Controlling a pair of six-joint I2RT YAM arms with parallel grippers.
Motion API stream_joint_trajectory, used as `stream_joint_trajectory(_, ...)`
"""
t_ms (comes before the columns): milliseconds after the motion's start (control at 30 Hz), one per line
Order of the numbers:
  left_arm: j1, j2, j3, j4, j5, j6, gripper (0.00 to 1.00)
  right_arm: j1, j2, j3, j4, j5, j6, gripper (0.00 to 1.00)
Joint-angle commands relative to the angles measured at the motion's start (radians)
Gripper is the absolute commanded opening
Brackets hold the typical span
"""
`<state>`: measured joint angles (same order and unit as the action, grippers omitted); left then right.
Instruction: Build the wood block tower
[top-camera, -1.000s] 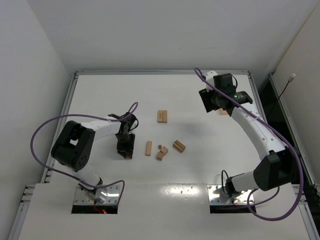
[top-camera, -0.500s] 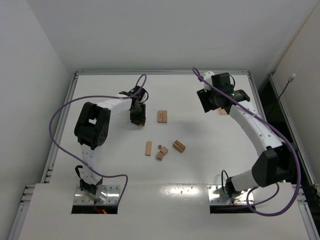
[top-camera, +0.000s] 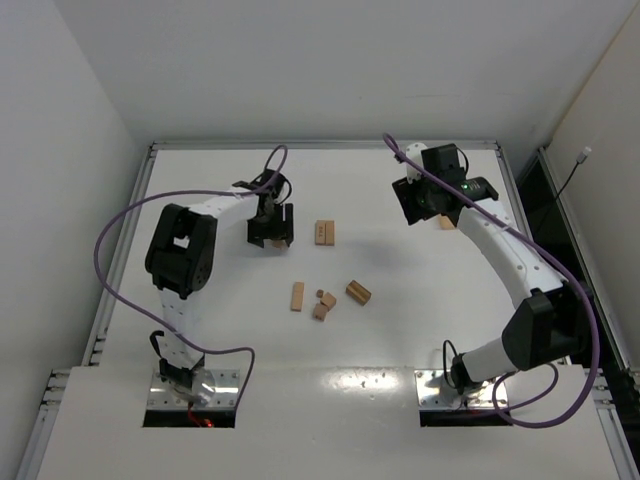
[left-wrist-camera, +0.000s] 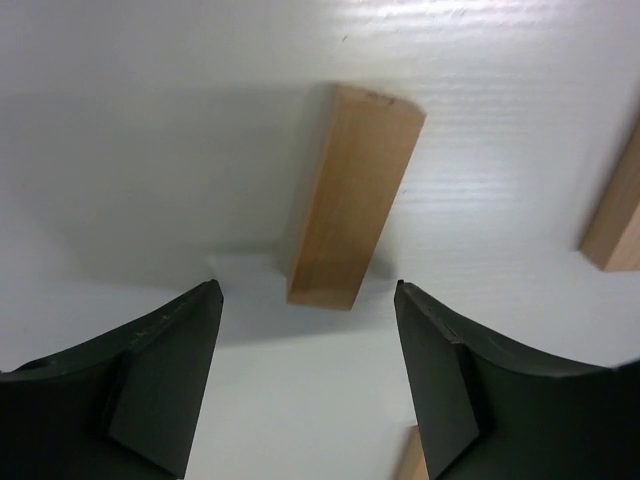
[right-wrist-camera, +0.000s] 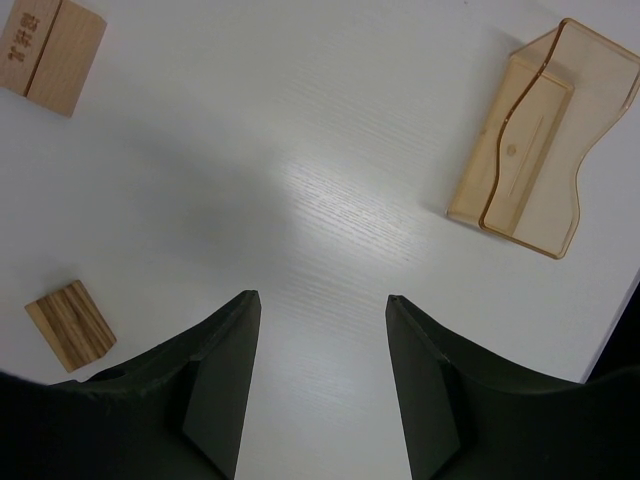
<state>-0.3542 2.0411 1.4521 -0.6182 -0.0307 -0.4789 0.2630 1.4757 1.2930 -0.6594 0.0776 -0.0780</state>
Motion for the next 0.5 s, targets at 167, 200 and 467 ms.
stream_joint_trajectory(167,-0.14,-0.35,-0.196,-0.064,-0.003,-0.041,0.61,-0.005,-0.023,0.028,0.015,-0.009,0.007,0.51)
stream_joint_trajectory(200,-0.155,-0.378,-0.249,-0.064,0.006,-0.041,0.58,0.004,-0.023,0.028,0.015,-0.009,0.007,0.51)
stream_joint_trajectory(467,-0.247,-0.515,-0.411,-0.023,0.081,-0.073,0.52,0.004,-0.041,0.019,0.015,-0.009,0.007,0.51)
